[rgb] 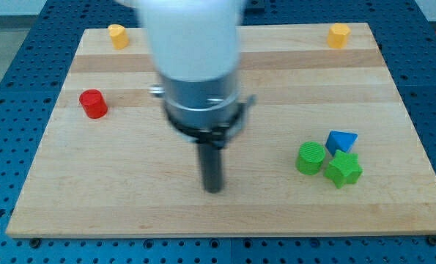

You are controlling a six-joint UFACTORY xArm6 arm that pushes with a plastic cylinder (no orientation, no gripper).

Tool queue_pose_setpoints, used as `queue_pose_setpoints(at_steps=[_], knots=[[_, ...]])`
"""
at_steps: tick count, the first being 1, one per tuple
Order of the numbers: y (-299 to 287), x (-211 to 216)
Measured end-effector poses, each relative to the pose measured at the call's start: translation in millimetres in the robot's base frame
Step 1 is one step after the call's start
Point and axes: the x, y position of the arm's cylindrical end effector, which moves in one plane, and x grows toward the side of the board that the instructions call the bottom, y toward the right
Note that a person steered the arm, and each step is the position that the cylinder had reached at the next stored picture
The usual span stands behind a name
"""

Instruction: Move the blue triangle above the green star

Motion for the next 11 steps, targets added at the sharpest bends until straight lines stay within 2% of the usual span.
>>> queue_pose_setpoints(at_steps=[1, 3, 4, 6, 9, 11], knots=[[57.3, -2.0], [102.2, -4.8], [127.8, -21.3], [169.2, -67.8], [222.6, -76.4], [237.4, -109.0]])
